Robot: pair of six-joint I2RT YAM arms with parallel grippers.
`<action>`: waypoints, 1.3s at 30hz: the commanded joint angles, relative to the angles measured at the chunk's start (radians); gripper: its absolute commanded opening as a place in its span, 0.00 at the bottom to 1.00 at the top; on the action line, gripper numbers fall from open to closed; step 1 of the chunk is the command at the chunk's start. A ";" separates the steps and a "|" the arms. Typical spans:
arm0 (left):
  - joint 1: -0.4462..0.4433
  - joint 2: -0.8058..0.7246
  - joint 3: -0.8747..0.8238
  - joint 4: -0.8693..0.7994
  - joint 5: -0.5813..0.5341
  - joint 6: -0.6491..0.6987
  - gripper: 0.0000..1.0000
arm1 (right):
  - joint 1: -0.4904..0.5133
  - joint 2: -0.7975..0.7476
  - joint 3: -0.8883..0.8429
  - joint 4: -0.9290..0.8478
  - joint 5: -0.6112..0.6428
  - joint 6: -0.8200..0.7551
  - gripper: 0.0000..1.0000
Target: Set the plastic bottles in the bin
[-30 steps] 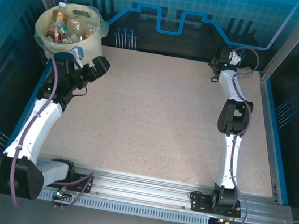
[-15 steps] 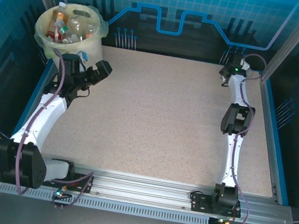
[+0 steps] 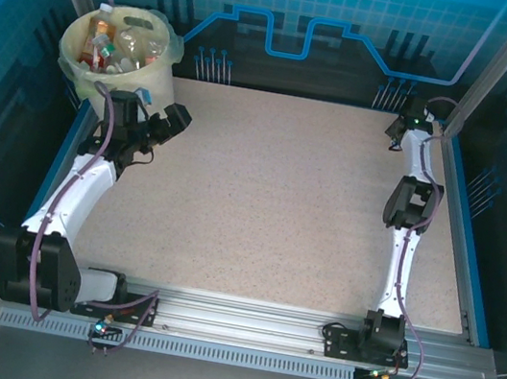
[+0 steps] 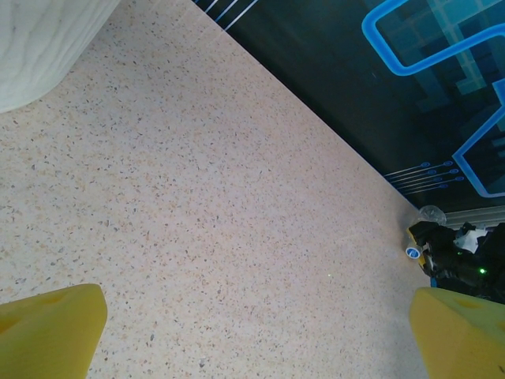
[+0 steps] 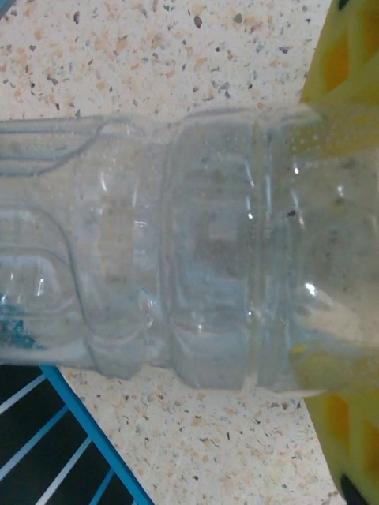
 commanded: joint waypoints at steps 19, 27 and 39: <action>-0.182 0.027 0.066 0.116 0.243 0.008 0.99 | 0.093 -0.929 -1.123 0.482 -0.356 -0.115 0.37; -0.302 0.068 0.120 0.166 0.308 -0.027 0.99 | 0.145 -1.286 -1.393 0.525 -0.609 -0.216 0.36; -0.467 0.185 0.200 0.334 0.383 -0.098 0.97 | 0.322 -1.625 -1.647 0.483 -0.870 -0.266 0.38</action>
